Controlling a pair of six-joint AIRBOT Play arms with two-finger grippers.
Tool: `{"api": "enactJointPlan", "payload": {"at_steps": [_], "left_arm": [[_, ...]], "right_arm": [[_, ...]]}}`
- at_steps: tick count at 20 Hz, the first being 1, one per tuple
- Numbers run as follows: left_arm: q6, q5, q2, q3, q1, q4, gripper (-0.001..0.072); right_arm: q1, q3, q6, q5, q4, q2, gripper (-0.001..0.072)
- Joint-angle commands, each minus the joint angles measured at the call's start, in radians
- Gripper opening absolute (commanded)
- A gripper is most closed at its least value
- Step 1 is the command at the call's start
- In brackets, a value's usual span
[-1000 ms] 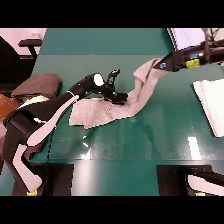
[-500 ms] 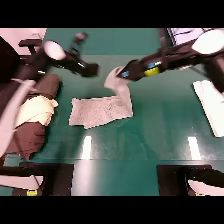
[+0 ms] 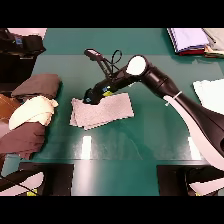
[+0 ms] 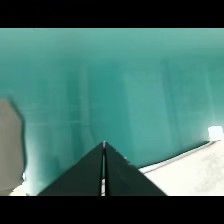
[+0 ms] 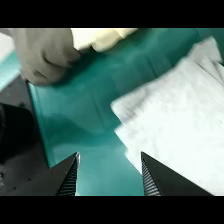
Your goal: Fold the shirts.
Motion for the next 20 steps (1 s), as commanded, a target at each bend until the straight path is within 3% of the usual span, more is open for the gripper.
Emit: {"api": "enactJointPlan", "payload": {"at_steps": [1,4,5,6,8,13,18,20], "left_arm": [[0.01,-0.051,0.021,0.0,0.023,0.01,0.0021],[0.011,-0.07,0.021,-0.001,0.017,0.011,0.0021],[0.011,-0.071,0.021,-0.001,0.006,0.01,0.0021],[0.019,-0.068,0.019,-0.001,-0.009,0.01,0.0021],[0.026,-0.055,0.012,-0.001,-0.048,0.01,0.0021],[0.026,-0.037,-0.017,-0.001,-0.134,0.01,0.0021],[0.025,-0.038,-0.031,-0.001,-0.146,-0.001,0.0021],[0.025,-0.038,-0.031,-0.001,-0.146,-0.018,0.0021]], "right_arm": [[-0.105,-0.1,0.042,0.079,-0.149,0.048,0.0453],[-0.3,-0.348,0.08,0.051,-0.175,0.159,0.0455],[-0.365,-0.425,0.085,0.026,-0.17,0.185,0.0491],[-0.427,-0.493,0.093,0.007,-0.154,0.197,0.0636],[-0.52,-0.571,0.091,0.002,-0.071,0.175,0.065],[-0.533,-0.576,0.012,-0.021,0.137,0.034,0.0609],[-0.389,-0.415,0.012,-0.01,0.171,-0.114,0.0565],[-0.332,-0.338,0.012,0.0,0.17,-0.167,0.0379]]}}
